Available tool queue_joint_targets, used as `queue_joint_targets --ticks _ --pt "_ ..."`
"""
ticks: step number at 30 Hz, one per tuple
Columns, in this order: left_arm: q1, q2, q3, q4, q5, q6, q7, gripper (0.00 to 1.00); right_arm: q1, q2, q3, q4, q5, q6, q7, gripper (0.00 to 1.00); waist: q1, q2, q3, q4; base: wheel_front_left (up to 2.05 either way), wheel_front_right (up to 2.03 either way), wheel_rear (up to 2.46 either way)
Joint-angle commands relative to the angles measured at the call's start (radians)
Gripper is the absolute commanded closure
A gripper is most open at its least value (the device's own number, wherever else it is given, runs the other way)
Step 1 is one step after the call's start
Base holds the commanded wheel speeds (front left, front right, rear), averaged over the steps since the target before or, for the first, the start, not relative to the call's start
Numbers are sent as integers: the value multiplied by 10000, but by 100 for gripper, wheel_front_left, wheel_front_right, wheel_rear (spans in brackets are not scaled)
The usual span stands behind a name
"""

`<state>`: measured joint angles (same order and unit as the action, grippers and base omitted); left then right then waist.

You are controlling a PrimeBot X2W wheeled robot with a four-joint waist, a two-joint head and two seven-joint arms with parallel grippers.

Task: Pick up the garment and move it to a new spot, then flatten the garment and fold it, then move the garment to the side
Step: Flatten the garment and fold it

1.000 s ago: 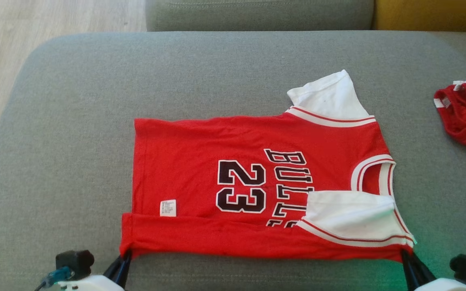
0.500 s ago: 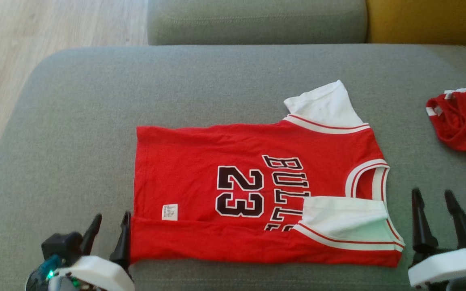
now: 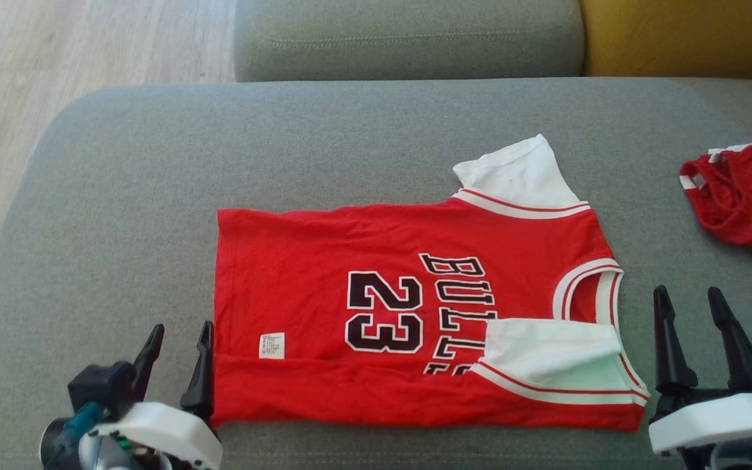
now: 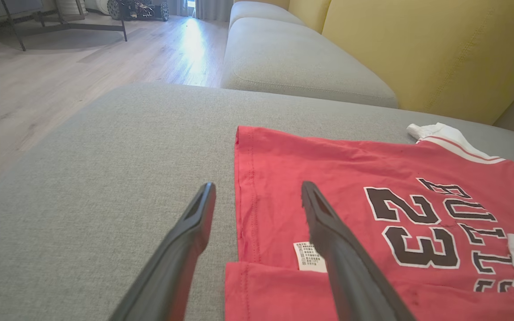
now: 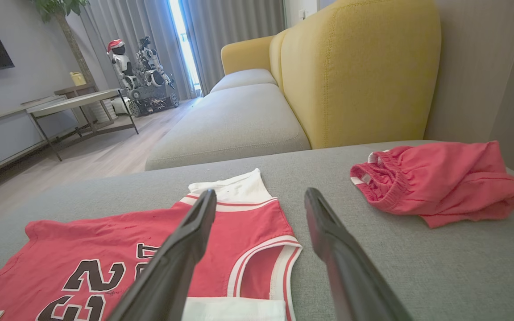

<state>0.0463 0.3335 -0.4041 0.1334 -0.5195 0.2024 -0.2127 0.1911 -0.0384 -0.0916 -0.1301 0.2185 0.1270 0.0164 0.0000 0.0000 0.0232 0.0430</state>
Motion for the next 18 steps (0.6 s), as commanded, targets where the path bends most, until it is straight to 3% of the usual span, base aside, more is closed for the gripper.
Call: queue_joint_targets --ticks 1,9,17,18 --pt "-727 200 372 -309 106 31 0 0 -525 -118 223 -325 33 37 -108 0 0 0 93 28 0 0 0" --pt "-2754 156 300 266 -176 -701 636 0 -1216 -118 243 -531 45 37 -126 0 0 0 1244 24 0 0 0" --pt "-5151 119 334 1998 -474 -1539 1196 0 -2148 -118 545 -550 -17 37 -241 0 0 0 2567 -245 0 0 0" --pt "-5704 86 357 2706 -646 -1814 1376 0 -2381 -118 639 -487 -6 37 -310 0 0 0 2852 -330 0 0 0"
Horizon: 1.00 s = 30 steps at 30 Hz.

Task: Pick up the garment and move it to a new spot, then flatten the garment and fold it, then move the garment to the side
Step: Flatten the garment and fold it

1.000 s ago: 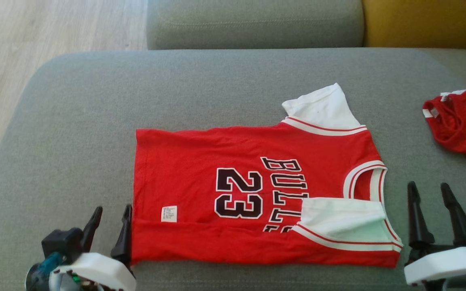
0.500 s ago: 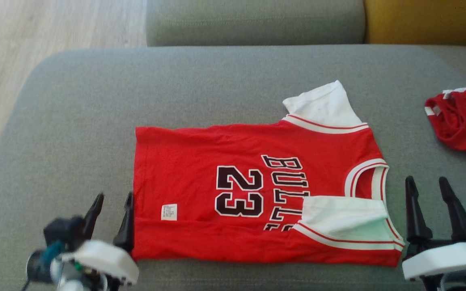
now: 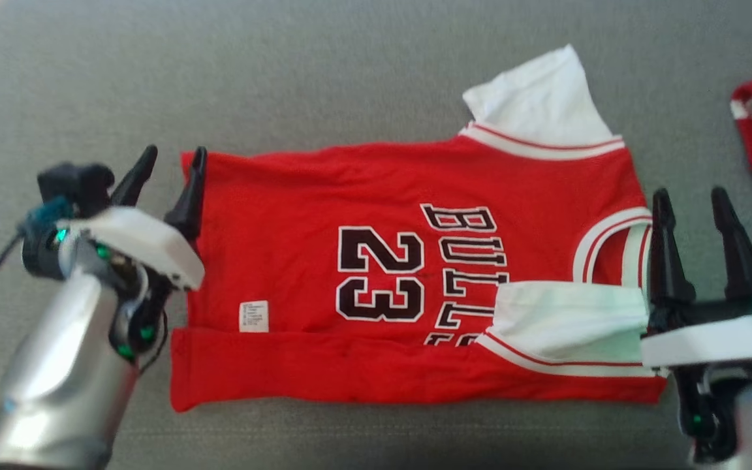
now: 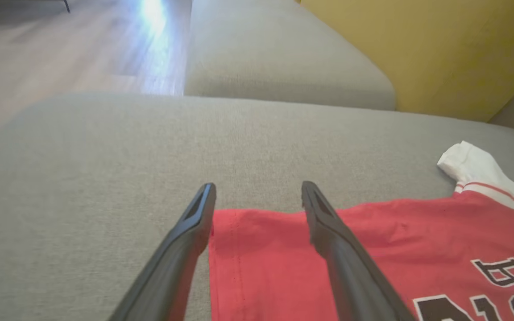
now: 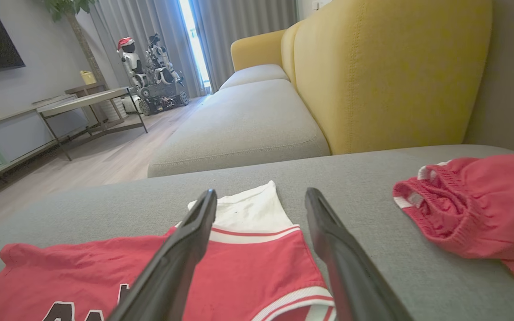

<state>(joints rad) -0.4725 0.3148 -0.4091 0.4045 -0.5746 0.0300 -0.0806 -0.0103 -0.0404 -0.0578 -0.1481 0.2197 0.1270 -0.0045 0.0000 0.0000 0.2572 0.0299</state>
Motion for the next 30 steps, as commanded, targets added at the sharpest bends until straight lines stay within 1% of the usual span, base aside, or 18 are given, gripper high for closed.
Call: queue_joint_targets --ticks 1,6,12,13,14,15,16,20,24,27,30 --pt "-517 273 407 -6 -96 -90 55 0 -367 -99 301 -307 -18 37 -101 0 0 0 512 -199 0 0 0" --pt "-1496 151 382 1830 -494 -754 468 0 -781 -99 546 40 46 37 -303 0 0 0 850 -381 0 0 0" --pt "-2171 -2 365 3374 -922 -1243 679 0 -955 -99 631 395 137 37 -467 0 0 0 947 -477 0 0 0" --pt "-2263 -31 354 3553 -989 -1303 682 20 -968 -99 606 430 142 37 -482 0 0 0 962 -479 0 0 0" --pt "-2349 -56 344 3730 -1045 -1351 664 47 -984 -99 577 458 146 37 -491 0 0 0 980 -482 0 0 0" --pt "-2424 -84 331 3912 -1106 -1395 653 71 -1002 -99 549 475 148 37 -495 0 0 0 999 -483 0 0 0" --pt "-2503 -118 310 4090 -1164 -1434 645 100 -1022 -99 511 481 146 37 -497 0 0 0 1027 -474 0 0 0" --pt "-2790 -203 193 4682 -1318 -1537 475 100 -1163 -99 411 509 142 37 -477 0 0 0 1098 -493 0 0 0" --pt "-2977 -235 27 4999 -1372 -1581 78 100 -1552 -99 199 528 26 37 -397 0 0 0 1086 -488 0 0 0" --pt "-3072 -260 -87 5147 -1405 -1595 -243 100 -2173 -99 -2 714 -134 37 -178 0 0 0 1014 -433 0 0 0" --pt "-3150 -347 -287 5212 -1412 -1601 -514 100 -3049 -99 -212 1174 -239 37 123 0 0 0 937 -284 0 0 0"
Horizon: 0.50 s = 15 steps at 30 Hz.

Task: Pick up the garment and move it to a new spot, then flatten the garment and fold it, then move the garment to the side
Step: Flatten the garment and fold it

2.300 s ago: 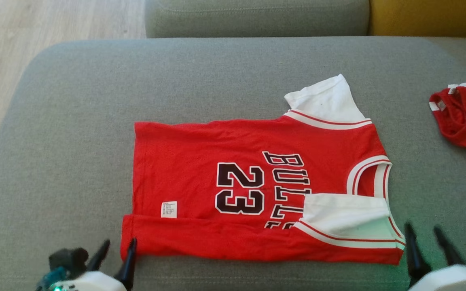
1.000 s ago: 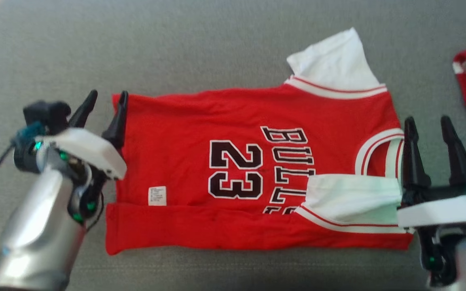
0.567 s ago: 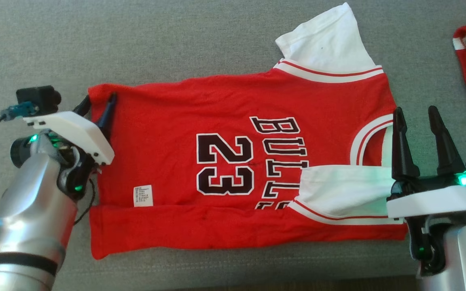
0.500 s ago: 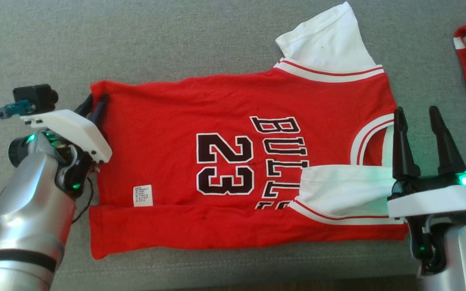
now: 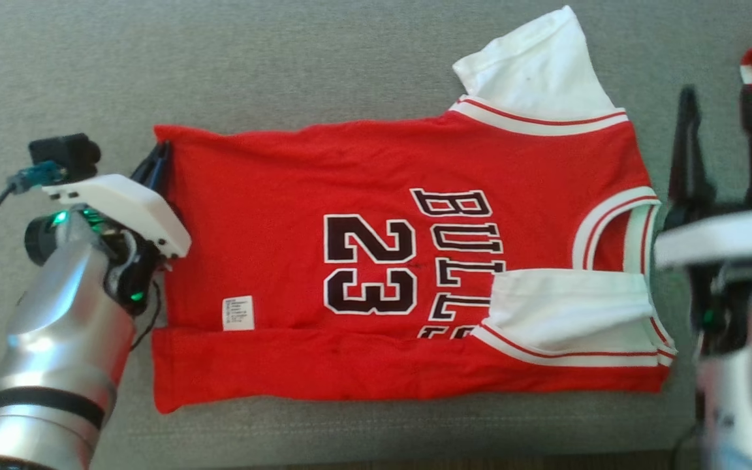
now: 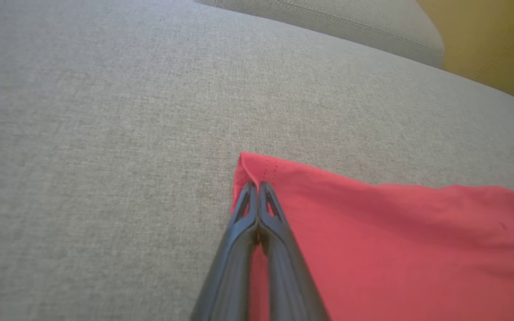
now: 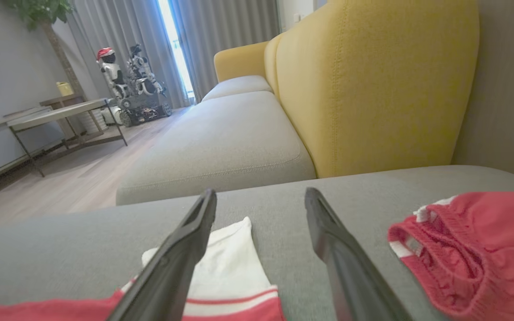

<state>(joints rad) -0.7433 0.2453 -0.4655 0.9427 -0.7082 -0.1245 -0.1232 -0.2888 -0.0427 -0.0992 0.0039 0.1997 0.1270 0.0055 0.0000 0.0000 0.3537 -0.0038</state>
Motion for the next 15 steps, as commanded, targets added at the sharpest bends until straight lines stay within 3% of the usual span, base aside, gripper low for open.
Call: queue_joint_targets --ticks 1,15 --pt "-467 299 192 -177 -96 -57 -145 100 -589 -76 90 -112 22 37 146 0 0 0 -44 124 0 0 0" --pt "-1209 -599 -1281 -562 -506 -60 -487 100 -4461 -1073 -84 4575 -255 37 2238 0 0 0 494 1607 0 0 0"
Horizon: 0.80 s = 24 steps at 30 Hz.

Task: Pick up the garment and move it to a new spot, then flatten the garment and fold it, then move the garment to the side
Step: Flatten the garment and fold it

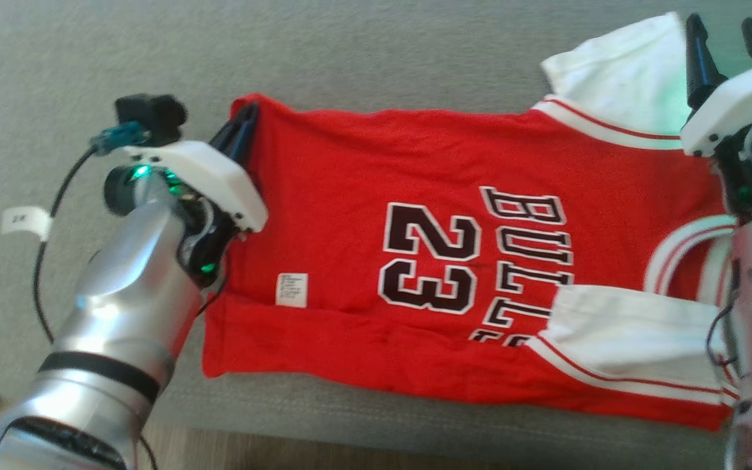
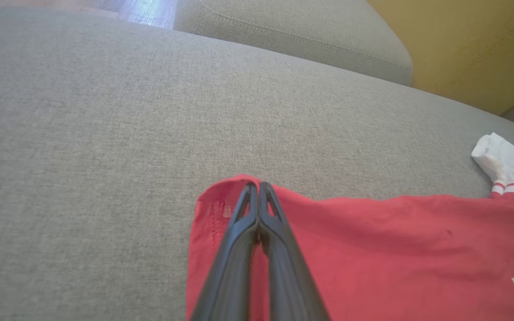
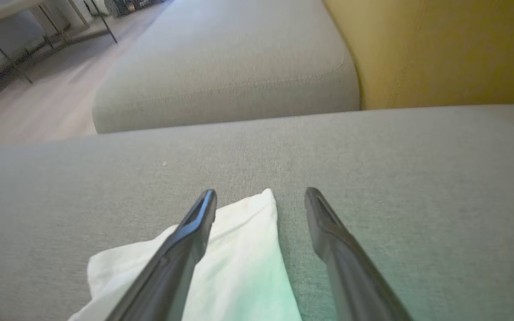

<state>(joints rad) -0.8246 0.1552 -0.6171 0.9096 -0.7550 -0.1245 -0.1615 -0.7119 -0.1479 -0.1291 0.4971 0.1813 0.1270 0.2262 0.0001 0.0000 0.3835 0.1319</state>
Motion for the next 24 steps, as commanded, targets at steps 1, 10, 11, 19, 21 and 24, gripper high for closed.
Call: queue_joint_targets --ticks 1,10,11,19,21,24 --pt "-480 228 122 -253 -86 -60 -131 100 -456 -152 231 50 -141 37 301 0 -1 0 264 371 0 0 0" --pt "-1083 -59 -795 -273 -682 -61 -502 100 -2184 -939 358 2457 -899 37 1683 0 -1 0 718 960 0 0 0" --pt "-1121 -56 -870 -263 -748 -61 -537 100 -2301 -1004 394 2610 -953 37 1736 0 -1 0 738 990 0 0 0" --pt "-1286 158 -1297 -134 -1292 -61 -759 100 -2915 -1123 382 3291 -953 37 1419 100 -1 0 725 967 0 0 0" --pt "-1298 279 -1349 -124 -1391 -61 -813 100 -2953 -1085 418 3279 -824 37 1209 100 -1 0 680 887 0 0 0" --pt "-1285 491 -1394 -125 -1496 -61 -883 100 -2968 -1053 536 3151 -505 37 876 100 -1 0 595 737 0 0 0"
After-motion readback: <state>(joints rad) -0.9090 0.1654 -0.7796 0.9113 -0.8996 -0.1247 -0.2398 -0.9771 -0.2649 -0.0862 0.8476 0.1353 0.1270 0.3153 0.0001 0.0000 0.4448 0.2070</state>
